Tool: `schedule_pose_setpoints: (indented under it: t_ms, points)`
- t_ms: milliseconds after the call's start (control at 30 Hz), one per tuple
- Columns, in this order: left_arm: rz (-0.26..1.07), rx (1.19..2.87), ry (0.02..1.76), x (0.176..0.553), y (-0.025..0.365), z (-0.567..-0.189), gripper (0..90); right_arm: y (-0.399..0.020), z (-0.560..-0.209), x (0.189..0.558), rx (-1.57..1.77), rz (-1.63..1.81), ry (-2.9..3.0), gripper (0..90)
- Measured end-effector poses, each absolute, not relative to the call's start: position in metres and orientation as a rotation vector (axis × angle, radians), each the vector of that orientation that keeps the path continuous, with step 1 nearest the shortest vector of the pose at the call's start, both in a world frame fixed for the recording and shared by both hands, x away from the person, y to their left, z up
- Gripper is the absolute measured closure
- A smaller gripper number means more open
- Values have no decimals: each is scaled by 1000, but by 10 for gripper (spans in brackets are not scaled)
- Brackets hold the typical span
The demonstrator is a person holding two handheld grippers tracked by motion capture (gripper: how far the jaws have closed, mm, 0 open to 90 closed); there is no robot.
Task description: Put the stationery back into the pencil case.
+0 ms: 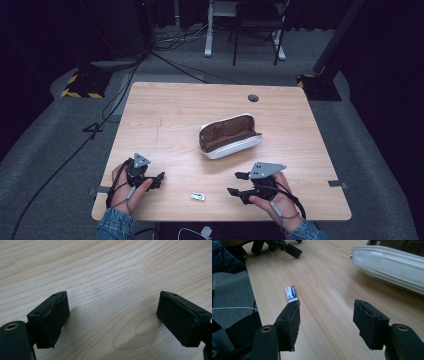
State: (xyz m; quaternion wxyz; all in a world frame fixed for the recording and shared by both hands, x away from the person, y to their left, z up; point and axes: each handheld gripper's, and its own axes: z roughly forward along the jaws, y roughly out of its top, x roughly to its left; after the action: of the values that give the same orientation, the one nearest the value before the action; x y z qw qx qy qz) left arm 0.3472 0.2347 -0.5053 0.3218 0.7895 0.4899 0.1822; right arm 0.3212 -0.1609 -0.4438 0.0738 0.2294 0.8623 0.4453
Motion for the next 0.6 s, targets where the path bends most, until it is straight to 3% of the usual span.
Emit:
schedule_pose_setpoints:
  t_ms: [600]
  points:
    - [476,2072,1280,348,234,-506,109,-100,-472,318,531,1336,2734,412]
